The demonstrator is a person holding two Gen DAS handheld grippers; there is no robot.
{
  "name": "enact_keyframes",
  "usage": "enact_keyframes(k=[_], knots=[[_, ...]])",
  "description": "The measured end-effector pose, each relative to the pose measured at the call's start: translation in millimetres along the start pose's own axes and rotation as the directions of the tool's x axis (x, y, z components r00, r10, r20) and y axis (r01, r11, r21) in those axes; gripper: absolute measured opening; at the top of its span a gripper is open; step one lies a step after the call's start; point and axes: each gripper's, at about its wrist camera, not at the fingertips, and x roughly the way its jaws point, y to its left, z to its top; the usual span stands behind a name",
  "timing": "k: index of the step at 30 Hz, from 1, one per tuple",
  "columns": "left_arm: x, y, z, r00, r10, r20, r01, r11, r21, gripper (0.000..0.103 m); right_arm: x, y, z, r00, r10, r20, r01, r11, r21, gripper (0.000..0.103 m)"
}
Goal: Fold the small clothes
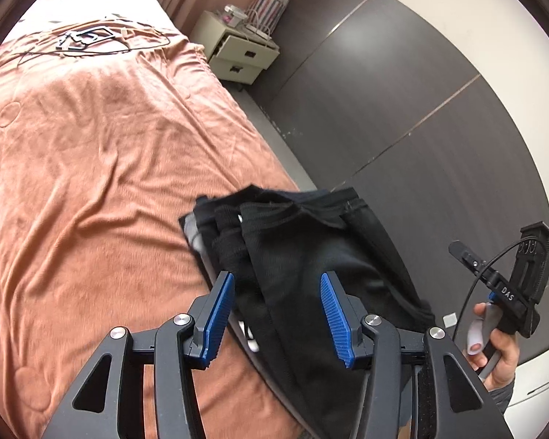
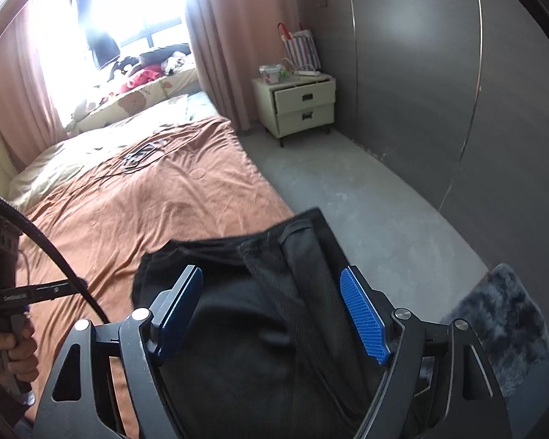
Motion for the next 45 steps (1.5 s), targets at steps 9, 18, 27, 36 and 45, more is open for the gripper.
enact_keyframes(k=[9, 18, 27, 36, 45], knots=[[-37, -32, -30, 0.999, 0.039, 0.003, -0.039, 0.996, 0.078, 0.053, -41, 0, -15, 0.999, 0.012, -0.042, -0.012, 1.0, -0.002, 0.076], [-53, -37, -43, 0.997, 0.08, 0.011, -0.081, 0.993, 0.089, 0.054, -12, -8, -20, 0.995, 0.076, -0.07, -0.074, 0.997, 0.019, 0.057], [-20, -5, -39, 0.996, 0.087, -0.017, -0.086, 0.994, 0.064, 0.054, 67, -8, -6, 0.975, 0.062, -0.213, -0.063, 0.998, -0.001, 0.038], [20, 17, -34, 0.994, 0.094, -0.062, -0.09, 0.994, 0.063, 0.054, 102, -40, 35, 0.971, -0.134, -0.2, 0.139, 0.99, 0.012, 0.038], [54, 12, -18, 0.996, 0.046, -0.074, -0.039, 0.995, 0.089, 0.054, 71, -77, 40, 0.974, -0.175, -0.144, 0.185, 0.981, 0.062, 0.038]])
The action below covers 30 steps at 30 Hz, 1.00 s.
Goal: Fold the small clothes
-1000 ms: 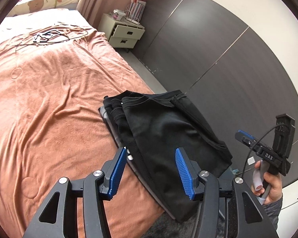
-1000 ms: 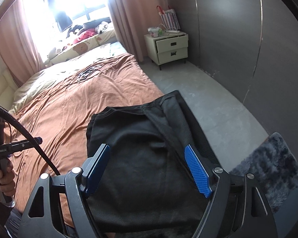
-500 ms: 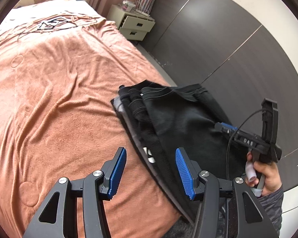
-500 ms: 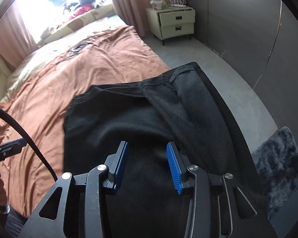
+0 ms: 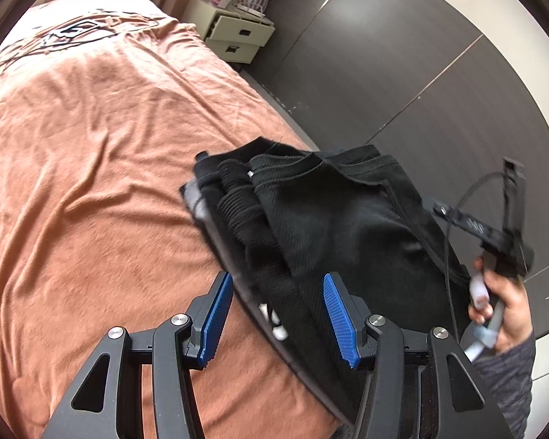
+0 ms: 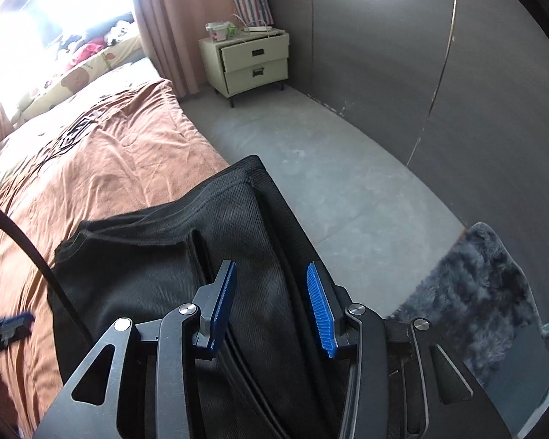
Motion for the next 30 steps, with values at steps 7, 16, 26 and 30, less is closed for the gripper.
enact_keyframes(k=[7, 16, 26, 30], knots=[[18, 5, 23, 0.998, -0.058, 0.014, 0.059, 0.998, -0.031, 0.054, -41, -2, -46, 0.999, 0.043, 0.028, -0.043, 0.999, -0.008, 0.038], [39, 9, 30, 0.998, -0.058, 0.003, 0.058, 0.998, -0.03, 0.042, -92, -46, -103, 0.997, 0.045, 0.064, -0.051, 0.993, 0.104, 0.038], [41, 18, 30, 0.995, -0.093, 0.021, 0.094, 0.994, -0.06, 0.036, -117, -52, -153, 0.993, 0.089, 0.074, -0.1, 0.983, 0.154, 0.038], [35, 20, 29, 0.993, -0.109, 0.042, 0.111, 0.992, -0.063, 0.036, -119, -51, -164, 0.989, 0.115, 0.088, -0.128, 0.979, 0.158, 0.038]])
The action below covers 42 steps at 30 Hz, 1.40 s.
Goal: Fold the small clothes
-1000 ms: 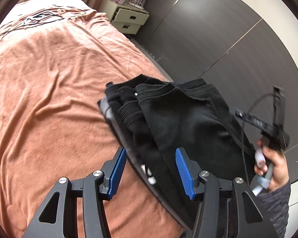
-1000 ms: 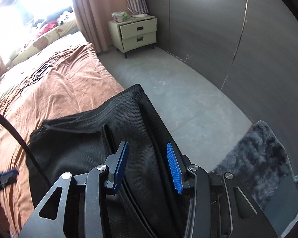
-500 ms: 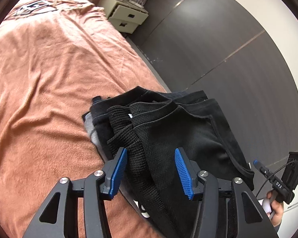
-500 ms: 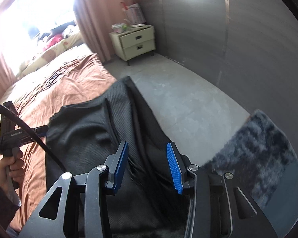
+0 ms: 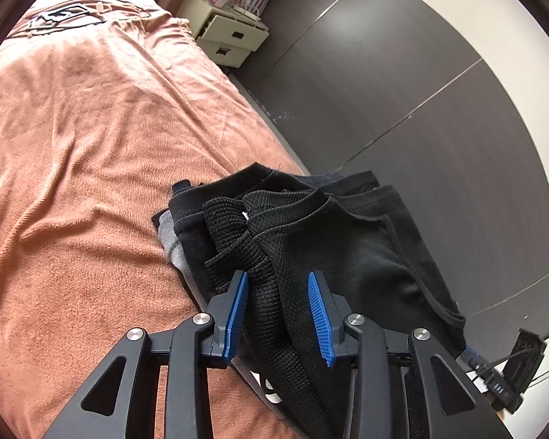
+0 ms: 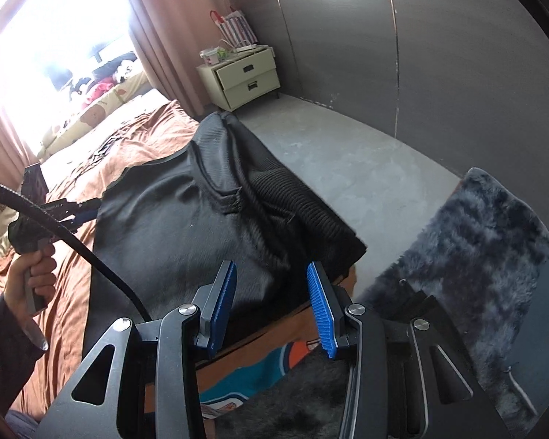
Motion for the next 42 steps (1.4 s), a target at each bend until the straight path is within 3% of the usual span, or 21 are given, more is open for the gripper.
enact_keyframes(k=[3, 4, 6, 11, 16, 20, 24, 25, 26, 27, 28, 32, 38, 42], knots=[[2, 0, 2, 1.0, -0.005, -0.012, 0.004, 1.0, -0.007, 0.036, 6, -3, -3, 1.0, 0.001, 0.0, -0.001, 1.0, 0.005, 0.034], [2, -1, 2, 1.0, -0.007, -0.015, 0.007, 1.0, -0.003, 0.036, 6, -5, -3, 1.0, 0.0, 0.003, 0.0, 1.0, 0.009, 0.021], [-2, -5, 2, 1.0, 0.018, 0.008, -0.018, 1.0, 0.022, 0.036, 8, -7, -2, 1.0, -0.005, 0.003, 0.005, 1.0, 0.016, 0.015], [-19, -12, 6, 0.998, -0.011, 0.06, 0.009, 0.999, 0.043, 0.036, 6, -2, -5, 1.0, -0.011, 0.015, 0.011, 1.0, 0.012, 0.015], [7, -17, 7, 0.999, 0.021, -0.041, -0.019, 0.999, 0.037, 0.036, 8, -2, -9, 1.0, -0.003, 0.017, 0.002, 1.0, 0.016, 0.015], [22, -5, 3, 0.994, 0.076, -0.074, -0.076, 0.997, 0.005, 0.036, 7, -4, -9, 1.0, -0.002, 0.018, 0.001, 1.0, 0.019, 0.015], [22, 3, 2, 0.998, 0.033, -0.06, -0.034, 0.999, -0.015, 0.036, 4, -4, -8, 1.0, -0.008, 0.028, 0.008, 1.0, 0.012, 0.015], [21, 2, 3, 0.998, 0.031, -0.051, -0.032, 0.999, -0.011, 0.035, 3, -3, -8, 0.999, -0.014, 0.033, 0.014, 1.0, 0.008, 0.007], [20, 0, 4, 0.999, 0.034, -0.039, -0.034, 0.999, -0.001, 0.03, 3, -2, -8, 0.999, -0.022, 0.035, 0.022, 1.0, 0.003, 0.006], [20, -2, 6, 0.999, 0.035, -0.033, -0.035, 0.999, 0.011, 0.009, 3, 0, -8, 0.999, -0.027, 0.037, 0.027, 1.0, 0.001, 0.005], [19, -4, 6, 0.999, 0.03, -0.037, -0.029, 0.999, 0.022, 0.004, 3, 1, -8, 0.999, -0.03, 0.039, 0.03, 1.0, -0.002, 0.003], [15, -9, 5, 0.998, 0.051, -0.022, -0.05, 0.997, 0.06, 0.003, 4, 5, -6, 0.998, -0.041, 0.04, 0.042, 0.999, -0.014, 0.002], [5, 1, -4, 0.998, 0.056, -0.015, -0.056, 0.998, 0.032, 0.003, 7, 8, 2, 0.997, -0.059, 0.047, 0.06, 0.998, -0.023, 0.002], [1, 0, -7, 0.995, 0.094, -0.046, -0.094, 0.996, 0.009, 0.005, 15, 6, 4, 0.998, -0.069, 0.0, 0.069, 0.998, 0.008, 0.004]])
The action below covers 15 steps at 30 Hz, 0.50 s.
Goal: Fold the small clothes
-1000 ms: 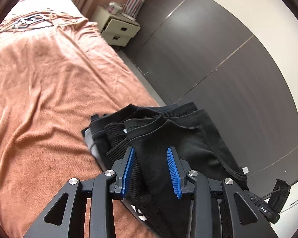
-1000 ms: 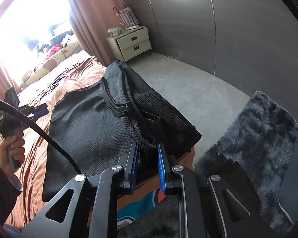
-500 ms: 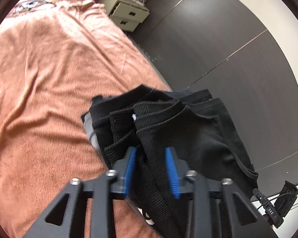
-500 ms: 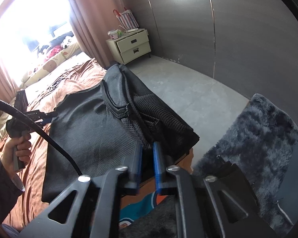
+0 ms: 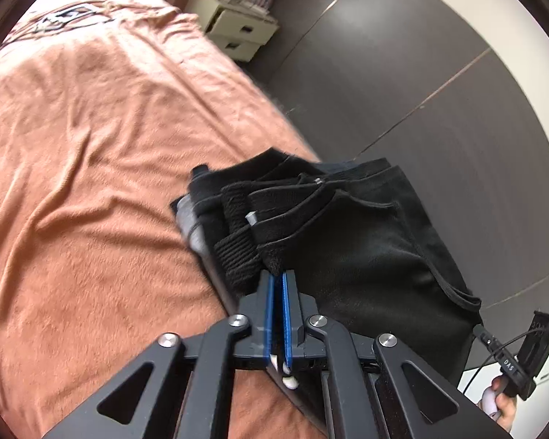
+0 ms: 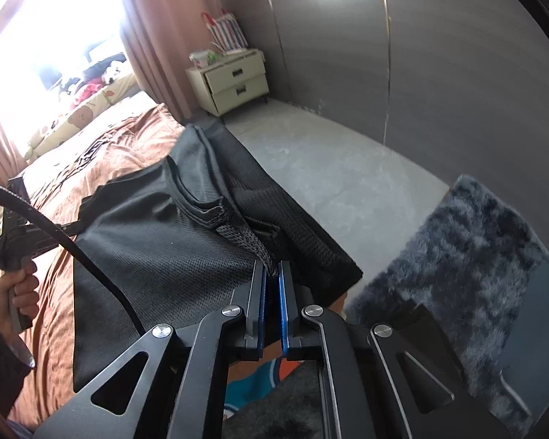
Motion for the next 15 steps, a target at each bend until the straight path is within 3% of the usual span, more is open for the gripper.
enact_keyframes(k=[3, 5, 6, 7, 10, 15], knots=[[-14, -2, -4, 1.0, -0.003, -0.012, 0.003, 1.0, 0.004, 0.007, -11, 0, 2, 1.0, 0.007, 0.0, -0.007, 1.0, 0.017, 0.01], [-27, -5, -9, 1.0, -0.001, -0.001, 0.001, 1.0, 0.019, 0.011, -22, 1, 2, 1.0, 0.011, 0.002, -0.011, 1.0, 0.023, 0.031], [-34, -6, -12, 1.0, -0.001, 0.005, 0.001, 1.0, 0.019, 0.019, -27, 1, 3, 1.0, 0.015, 0.006, -0.015, 1.0, 0.028, 0.054], [-42, -6, -16, 1.0, -0.005, 0.013, 0.005, 1.0, 0.015, 0.032, -33, -1, 4, 1.0, 0.019, 0.016, -0.02, 0.999, 0.028, 0.066], [-65, -8, -28, 0.999, -0.007, 0.048, 0.006, 1.0, 0.016, 0.055, -56, 8, -3, 0.999, 0.031, 0.043, -0.032, 0.999, 0.015, 0.066], [-109, -16, -55, 0.997, -0.003, 0.083, 0.0, 1.0, 0.03, 0.069, -84, 23, -20, 0.998, 0.046, 0.044, -0.046, 0.999, -0.013, 0.066]])
